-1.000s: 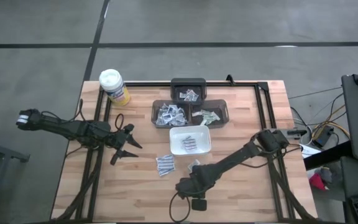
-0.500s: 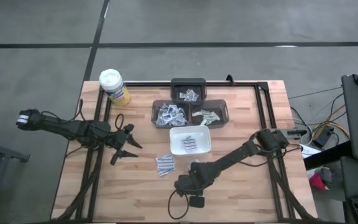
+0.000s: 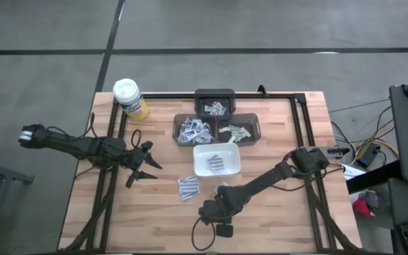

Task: Pick & Place First Aid Supplies
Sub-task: Put the blue bandage into the white bin

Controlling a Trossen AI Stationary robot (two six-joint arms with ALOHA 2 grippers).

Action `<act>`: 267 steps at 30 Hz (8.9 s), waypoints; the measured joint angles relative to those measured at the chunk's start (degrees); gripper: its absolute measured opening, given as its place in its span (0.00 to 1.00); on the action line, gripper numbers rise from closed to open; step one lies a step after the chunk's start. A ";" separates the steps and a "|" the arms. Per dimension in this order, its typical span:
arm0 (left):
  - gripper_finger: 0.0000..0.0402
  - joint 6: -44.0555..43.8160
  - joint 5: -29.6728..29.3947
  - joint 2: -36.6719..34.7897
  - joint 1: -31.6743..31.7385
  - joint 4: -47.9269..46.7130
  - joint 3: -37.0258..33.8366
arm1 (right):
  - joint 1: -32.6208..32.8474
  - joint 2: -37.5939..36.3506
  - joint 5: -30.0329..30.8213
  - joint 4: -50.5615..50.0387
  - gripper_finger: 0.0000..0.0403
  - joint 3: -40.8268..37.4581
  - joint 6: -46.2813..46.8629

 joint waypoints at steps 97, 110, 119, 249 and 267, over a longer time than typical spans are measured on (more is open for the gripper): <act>0.49 -0.72 0.00 0.00 0.00 0.03 0.00 | 1.09 1.60 -1.53 -3.37 0.28 5.05 0.36; 0.49 -0.82 0.00 0.00 0.00 0.02 0.00 | 1.09 3.88 3.08 -3.00 0.24 3.76 0.12; 0.49 -0.83 -0.02 0.04 0.00 0.04 0.00 | 1.51 4.13 3.97 -3.43 0.21 4.23 0.29; 0.49 -6.78 -0.04 0.81 0.00 0.86 -0.04 | -8.39 -20.30 29.58 -6.60 0.02 3.31 -39.41; 0.49 -11.26 -0.07 0.81 0.00 0.87 -0.04 | -12.37 -20.27 25.04 -5.54 0.02 -9.42 -80.41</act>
